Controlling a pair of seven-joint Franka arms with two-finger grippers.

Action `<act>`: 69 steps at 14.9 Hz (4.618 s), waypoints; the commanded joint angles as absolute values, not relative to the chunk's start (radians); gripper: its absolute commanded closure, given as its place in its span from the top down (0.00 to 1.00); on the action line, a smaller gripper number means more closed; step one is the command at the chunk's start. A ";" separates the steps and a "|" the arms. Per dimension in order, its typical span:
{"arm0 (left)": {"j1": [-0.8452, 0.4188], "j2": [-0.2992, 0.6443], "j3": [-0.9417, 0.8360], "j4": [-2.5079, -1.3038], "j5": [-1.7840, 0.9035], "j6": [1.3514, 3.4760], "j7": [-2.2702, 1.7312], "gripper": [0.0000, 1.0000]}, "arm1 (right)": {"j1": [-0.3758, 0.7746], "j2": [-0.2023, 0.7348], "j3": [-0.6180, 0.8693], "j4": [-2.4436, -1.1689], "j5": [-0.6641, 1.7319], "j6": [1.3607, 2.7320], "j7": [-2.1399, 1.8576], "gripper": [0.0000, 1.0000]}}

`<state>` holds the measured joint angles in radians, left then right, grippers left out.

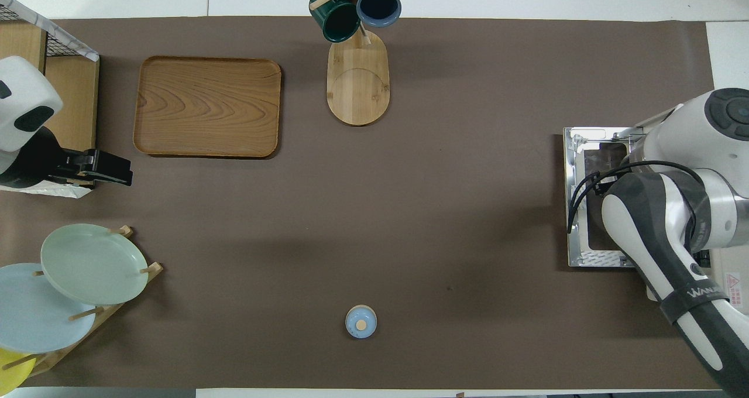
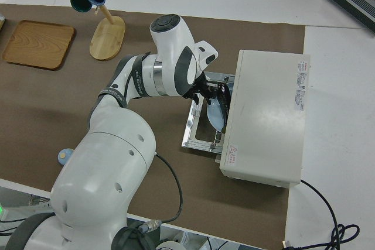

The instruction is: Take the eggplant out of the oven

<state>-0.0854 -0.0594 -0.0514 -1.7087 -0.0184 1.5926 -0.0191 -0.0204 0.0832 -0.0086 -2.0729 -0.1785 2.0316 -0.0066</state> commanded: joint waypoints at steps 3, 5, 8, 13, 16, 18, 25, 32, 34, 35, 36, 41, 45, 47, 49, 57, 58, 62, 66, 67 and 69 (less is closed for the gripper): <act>-0.078 -0.063 -0.055 -1.704 -0.002 1.589 -0.015 1.00 | -0.032 0.028 -0.002 -2.178 -0.224 2.123 -0.029 0.36; -0.078 -0.060 -0.055 -1.700 -0.002 1.591 -0.018 1.00 | -0.031 0.028 -0.002 -2.178 -0.256 2.123 -0.031 0.32; -0.078 -0.060 -0.055 -1.700 -0.002 1.589 -0.018 1.00 | -0.023 0.028 -0.002 -2.177 -0.282 2.121 -0.031 0.00; -0.077 -0.064 -0.054 -1.700 -0.002 1.595 -0.021 1.00 | 0.014 0.035 0.003 -2.148 -0.302 2.098 -0.025 0.00; -0.077 -0.063 -0.054 -1.700 0.003 1.609 -0.018 1.00 | 0.093 0.054 0.014 -2.050 -0.301 1.969 0.010 0.00; -0.075 -0.063 -0.054 -1.701 0.005 1.623 -0.017 1.00 | 0.181 0.096 0.015 -1.897 -0.301 1.796 0.096 0.00; -0.072 -0.063 -0.054 -1.707 0.005 1.660 -0.011 1.00 | 0.432 0.146 0.020 -1.708 -0.238 1.715 0.373 0.00; -0.041 -0.063 -0.054 -1.713 0.005 1.684 0.002 1.00 | 0.760 0.522 0.021 -1.303 -0.135 1.707 0.867 0.00; -0.041 -0.060 -0.054 -1.710 0.005 1.698 0.000 1.00 | 0.785 0.594 0.021 -1.259 -0.132 1.776 0.920 0.00; -0.037 -0.060 -0.054 -1.712 0.005 1.710 0.000 1.00 | 0.784 0.594 0.023 -1.259 -0.130 1.798 0.920 0.00; -0.025 -0.060 -0.054 -1.712 0.005 1.715 0.000 1.00 | 0.785 0.598 0.032 -1.262 -0.114 1.827 0.930 0.00; 0.003 -0.060 -0.054 -1.713 0.005 1.733 0.000 1.00 | 0.788 0.569 0.037 -1.402 -0.061 2.017 0.930 0.47; 0.005 -0.060 -0.054 -1.721 0.005 1.744 -0.002 1.00 | 0.781 0.565 0.035 -1.385 -0.077 1.973 0.917 0.56; 0.003 -0.060 -0.054 -1.717 0.005 1.741 -0.002 1.00 | 0.763 0.546 0.031 -1.379 -0.080 1.957 0.881 0.60; 0.003 -0.060 -0.054 -1.720 0.005 1.741 -0.002 1.00 | 0.708 0.509 0.031 -1.379 -0.080 1.884 0.739 0.60; -0.110 -0.061 -0.064 -1.804 -0.002 1.772 -0.098 1.00 | 0.381 0.325 0.028 -1.684 -0.216 1.796 0.444 0.00; -0.138 -0.063 -0.064 -1.825 -0.006 1.793 -0.188 1.00 | 0.335 0.307 0.029 -1.754 -0.216 1.848 0.425 0.00; -0.288 -0.063 -0.064 -1.900 -0.038 1.880 -0.658 1.00 | 0.267 0.290 0.028 -1.899 -0.227 1.970 0.420 0.00; -0.438 -0.045 -0.064 -2.000 -0.057 2.037 -1.216 1.00 | 0.212 0.288 0.028 -1.963 -0.322 1.986 0.419 0.00; -0.475 -0.023 -0.064 -2.014 -0.058 2.077 -1.341 1.00 | 0.197 0.288 0.028 -1.968 -0.327 1.990 0.407 0.00; -0.537 0.014 -0.064 -2.043 -0.058 2.164 -1.586 1.00 | 0.149 0.285 0.026 -1.988 -0.330 2.000 0.316 0.00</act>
<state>-0.4757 -0.0146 -0.0813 -2.0039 -0.0472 2.0766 -1.3482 0.2108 0.3216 0.0124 -1.9321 -0.3087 1.9658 0.3884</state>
